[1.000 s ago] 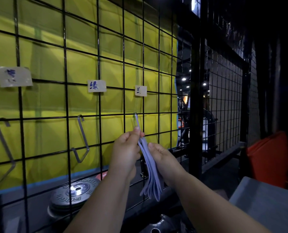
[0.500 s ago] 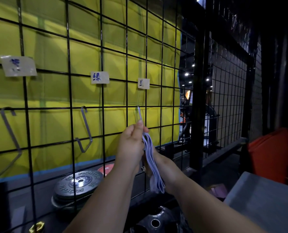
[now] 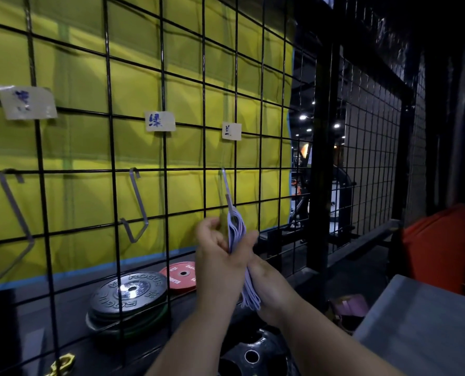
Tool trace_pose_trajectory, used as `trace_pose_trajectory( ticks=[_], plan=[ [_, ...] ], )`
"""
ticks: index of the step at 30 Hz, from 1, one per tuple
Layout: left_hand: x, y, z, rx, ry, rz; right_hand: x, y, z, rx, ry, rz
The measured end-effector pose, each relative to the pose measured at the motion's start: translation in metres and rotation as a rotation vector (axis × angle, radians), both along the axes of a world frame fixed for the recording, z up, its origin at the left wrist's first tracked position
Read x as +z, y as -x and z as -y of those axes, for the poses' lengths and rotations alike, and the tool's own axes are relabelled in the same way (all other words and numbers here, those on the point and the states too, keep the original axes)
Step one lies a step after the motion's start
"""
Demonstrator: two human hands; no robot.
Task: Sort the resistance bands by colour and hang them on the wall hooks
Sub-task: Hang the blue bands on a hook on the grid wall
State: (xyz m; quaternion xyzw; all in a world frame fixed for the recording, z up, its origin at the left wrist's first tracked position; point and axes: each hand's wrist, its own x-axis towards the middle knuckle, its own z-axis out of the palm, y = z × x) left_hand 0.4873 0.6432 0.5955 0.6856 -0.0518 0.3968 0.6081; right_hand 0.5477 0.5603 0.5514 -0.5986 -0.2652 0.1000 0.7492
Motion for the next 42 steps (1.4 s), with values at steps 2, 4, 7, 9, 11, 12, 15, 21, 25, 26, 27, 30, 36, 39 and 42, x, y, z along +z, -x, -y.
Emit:
trace_pose_trajectory(
  ticks=[2, 4, 7, 9, 11, 12, 15, 21, 25, 26, 27, 30, 36, 39, 42],
  plan=[
    [-0.019, 0.001, 0.007, 0.073, -0.071, -0.018, -0.001, 0.003, 0.003, 0.003, 0.008, 0.018],
    [-0.034, 0.000, 0.011, 0.143, -0.143, -0.025, -0.001, 0.008, 0.006, -0.011, 0.029, 0.016],
    [-0.043, -0.003, 0.015, 0.208, -0.227, -0.055, -0.008, 0.010, 0.012, -0.051, 0.028, -0.043],
    [-0.044, -0.001, 0.017, 0.205, -0.246, -0.070, -0.011, 0.010, 0.015, -0.051, 0.042, -0.070],
    [-0.044, 0.000, 0.018, 0.212, -0.267, -0.082, -0.013, 0.012, 0.016, -0.060, 0.059, -0.075],
    [-0.045, 0.000, 0.017, 0.218, -0.273, -0.095, -0.013, 0.013, 0.016, -0.074, 0.066, -0.062],
    [-0.049, -0.002, 0.016, 0.223, -0.283, -0.139, -0.016, 0.014, 0.013, -0.104, 0.090, 0.026],
    [-0.054, 0.004, 0.020, 0.232, -0.287, -0.138, -0.020, 0.015, 0.012, -0.084, 0.018, 0.124],
    [-0.052, 0.004, 0.024, 0.249, -0.284, -0.181, -0.021, 0.016, 0.013, -0.085, 0.044, 0.107],
    [-0.054, 0.002, 0.024, 0.263, -0.282, -0.186, -0.023, 0.015, 0.013, -0.090, 0.060, 0.101],
    [-0.056, 0.000, 0.024, 0.281, -0.282, -0.187, -0.025, 0.015, 0.014, -0.093, 0.065, 0.093],
    [-0.062, -0.003, 0.024, 0.317, -0.282, -0.192, -0.026, 0.016, 0.017, -0.092, 0.079, 0.074],
    [-0.066, -0.004, 0.022, 0.291, -0.283, -0.200, -0.026, 0.019, 0.021, -0.110, 0.128, 0.109],
    [-0.067, -0.004, 0.020, 0.291, -0.289, -0.218, -0.028, 0.018, 0.019, -0.144, 0.145, 0.119],
    [-0.065, -0.004, 0.020, 0.291, -0.305, -0.235, -0.030, 0.017, 0.020, -0.153, 0.172, 0.135]
  ],
)
